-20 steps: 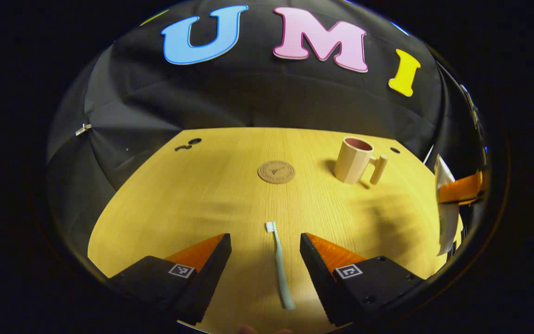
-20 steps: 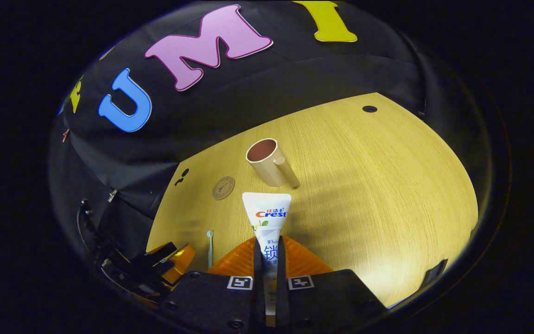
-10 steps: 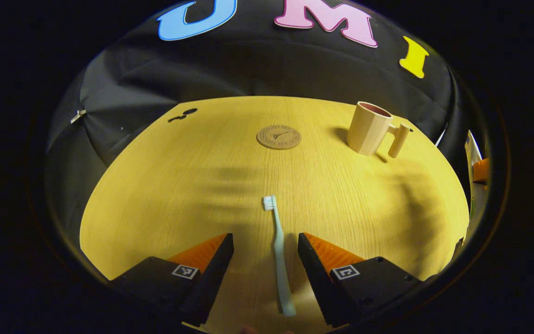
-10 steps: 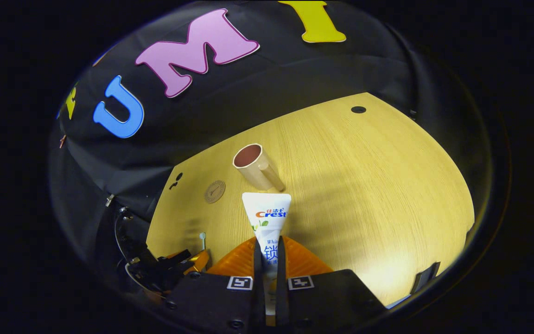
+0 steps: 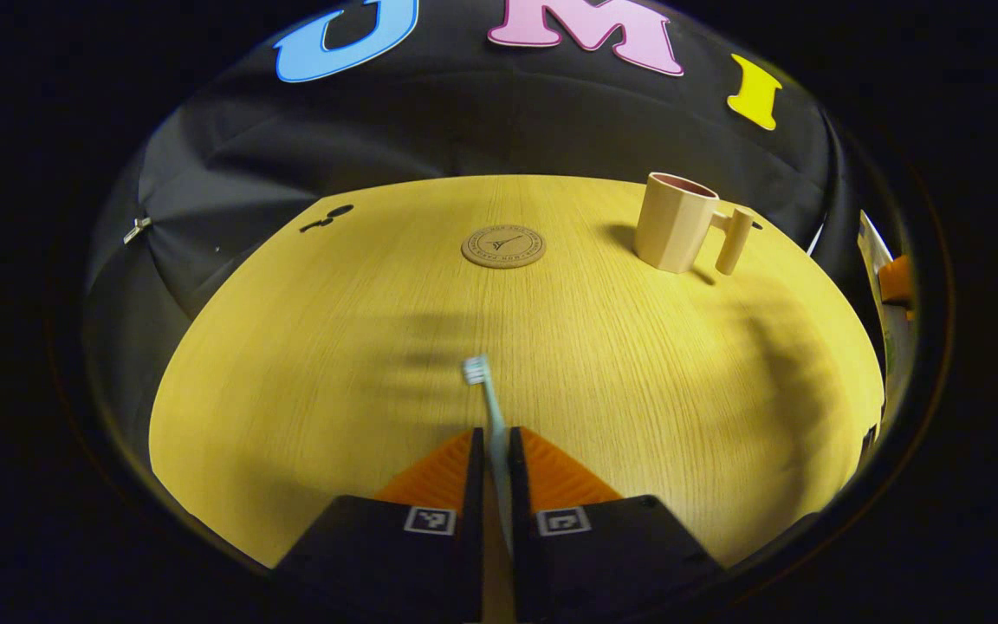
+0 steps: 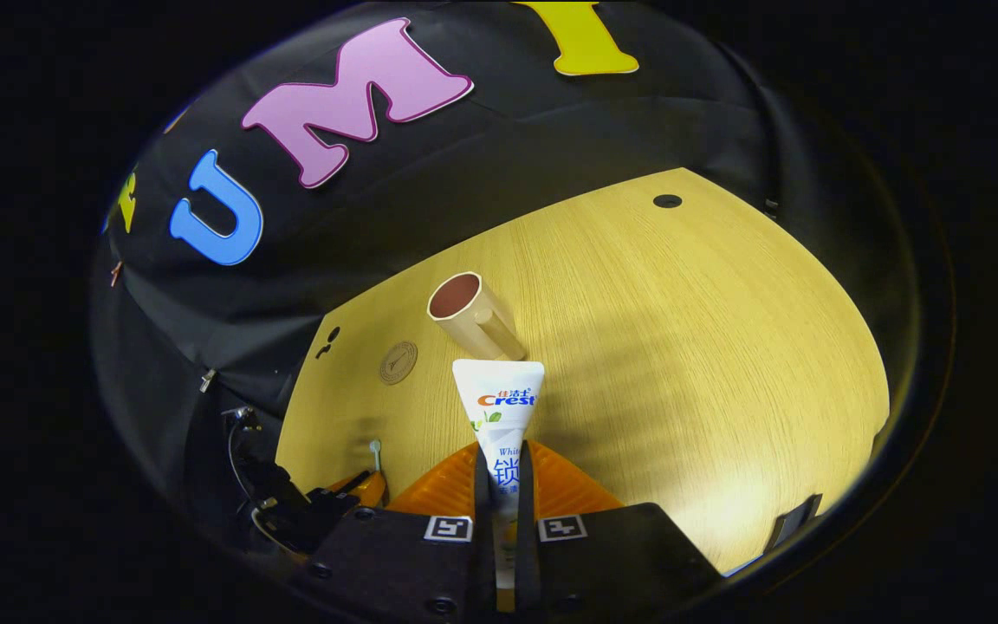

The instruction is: Put the toothbrush and toothpaste on the desktop into the cup, then pick up the cup and place it on the coaster on the desktop.

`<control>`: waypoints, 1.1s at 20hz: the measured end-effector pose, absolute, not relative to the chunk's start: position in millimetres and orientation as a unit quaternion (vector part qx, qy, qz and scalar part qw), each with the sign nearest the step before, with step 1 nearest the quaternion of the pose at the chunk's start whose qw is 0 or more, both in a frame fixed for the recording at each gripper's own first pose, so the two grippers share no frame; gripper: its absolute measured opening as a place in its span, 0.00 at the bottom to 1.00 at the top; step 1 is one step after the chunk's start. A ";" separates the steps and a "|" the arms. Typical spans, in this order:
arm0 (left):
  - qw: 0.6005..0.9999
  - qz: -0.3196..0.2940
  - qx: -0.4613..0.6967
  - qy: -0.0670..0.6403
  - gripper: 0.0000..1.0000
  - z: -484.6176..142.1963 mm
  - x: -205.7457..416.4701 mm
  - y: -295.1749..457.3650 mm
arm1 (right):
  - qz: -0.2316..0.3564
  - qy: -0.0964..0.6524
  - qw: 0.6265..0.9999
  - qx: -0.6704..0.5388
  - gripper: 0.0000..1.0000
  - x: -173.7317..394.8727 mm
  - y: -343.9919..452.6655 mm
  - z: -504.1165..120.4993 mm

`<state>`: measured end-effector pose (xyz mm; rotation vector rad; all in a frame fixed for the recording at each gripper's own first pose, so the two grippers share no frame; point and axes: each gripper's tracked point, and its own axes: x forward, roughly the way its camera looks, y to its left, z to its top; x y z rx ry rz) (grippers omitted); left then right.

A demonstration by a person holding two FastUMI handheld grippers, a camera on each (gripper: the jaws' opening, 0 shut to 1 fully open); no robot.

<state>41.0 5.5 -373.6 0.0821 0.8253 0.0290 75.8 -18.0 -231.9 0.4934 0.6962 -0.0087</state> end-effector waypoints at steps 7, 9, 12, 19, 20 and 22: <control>0.913 0.022 -0.032 0.407 0.06 -363.8 46.4 4.4 | -0.003 0.322 0.914 0.248 0.12 86.7 -28.1 -225.1; 0.920 0.022 -0.054 0.387 0.06 -349.8 50.4 4.1 | 0.000 0.307 0.917 0.254 0.13 88.8 -31.6 -217.3; 0.939 0.010 -0.088 0.331 0.06 -305.2 64.5 -5.4 | 0.024 0.262 0.928 0.262 0.13 106.7 -29.1 -193.1; 0.963 -0.015 -0.146 0.226 0.06 -216.3 86.2 -34.4 | 0.093 0.118 0.954 0.260 0.12 194.3 -25.3 -110.9; 0.964 -0.019 -0.147 0.220 0.06 -212.3 84.8 -39.7 | 0.102 0.085 0.957 0.259 0.12 214.1 -25.5 -98.2; 0.966 -0.026 -0.146 0.212 0.06 -206.9 77.5 -45.9 | 0.113 0.048 0.961 0.247 0.12 243.2 -25.8 -88.4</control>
